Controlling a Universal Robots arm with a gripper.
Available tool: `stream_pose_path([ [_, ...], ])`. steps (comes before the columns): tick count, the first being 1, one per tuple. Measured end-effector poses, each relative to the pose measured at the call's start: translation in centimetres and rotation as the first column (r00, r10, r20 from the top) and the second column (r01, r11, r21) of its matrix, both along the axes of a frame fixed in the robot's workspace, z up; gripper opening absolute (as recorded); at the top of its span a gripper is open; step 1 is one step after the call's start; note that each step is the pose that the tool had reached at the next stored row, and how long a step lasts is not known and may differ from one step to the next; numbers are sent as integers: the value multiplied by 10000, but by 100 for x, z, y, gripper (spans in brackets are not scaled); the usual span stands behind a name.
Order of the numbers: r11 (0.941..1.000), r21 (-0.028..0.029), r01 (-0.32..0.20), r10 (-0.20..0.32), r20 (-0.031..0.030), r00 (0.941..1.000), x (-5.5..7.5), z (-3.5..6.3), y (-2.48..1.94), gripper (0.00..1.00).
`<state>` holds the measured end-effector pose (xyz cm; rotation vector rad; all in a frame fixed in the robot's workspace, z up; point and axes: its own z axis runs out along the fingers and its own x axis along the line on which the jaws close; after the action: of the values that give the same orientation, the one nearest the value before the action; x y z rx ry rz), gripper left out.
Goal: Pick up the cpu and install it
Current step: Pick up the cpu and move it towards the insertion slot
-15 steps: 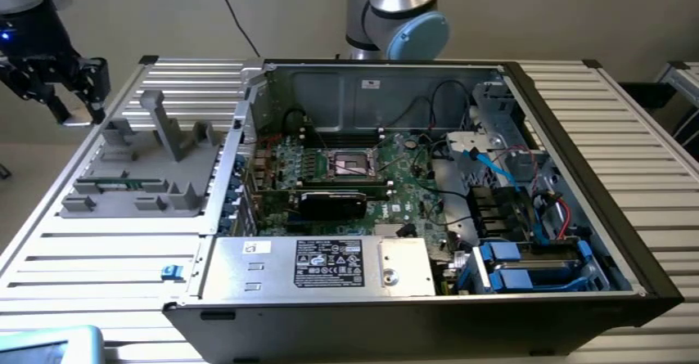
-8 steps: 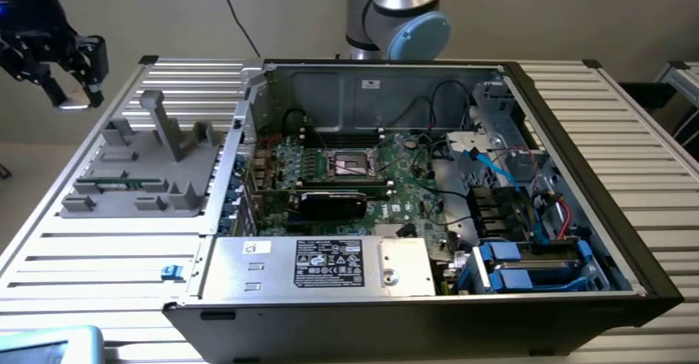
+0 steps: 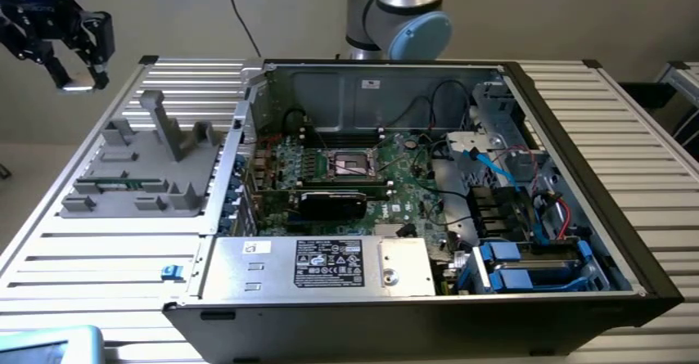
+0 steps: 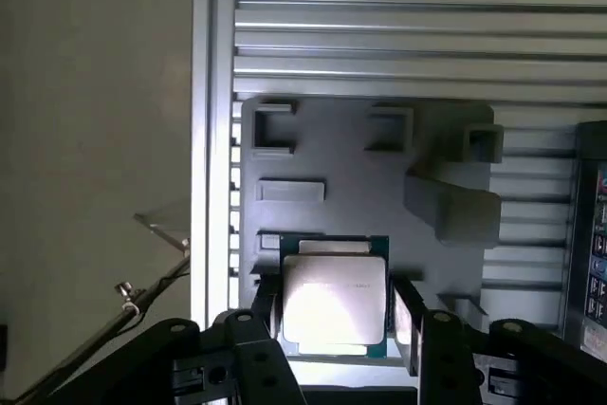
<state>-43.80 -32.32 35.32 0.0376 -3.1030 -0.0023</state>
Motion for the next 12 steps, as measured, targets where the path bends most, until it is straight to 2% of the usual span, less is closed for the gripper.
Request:
stream_pose_path([
  [4,10000,0,0,0,-1,10000,118,71,0,56],
  [12,10000,0,0,0,-1,10000,395,132,0,56],
])
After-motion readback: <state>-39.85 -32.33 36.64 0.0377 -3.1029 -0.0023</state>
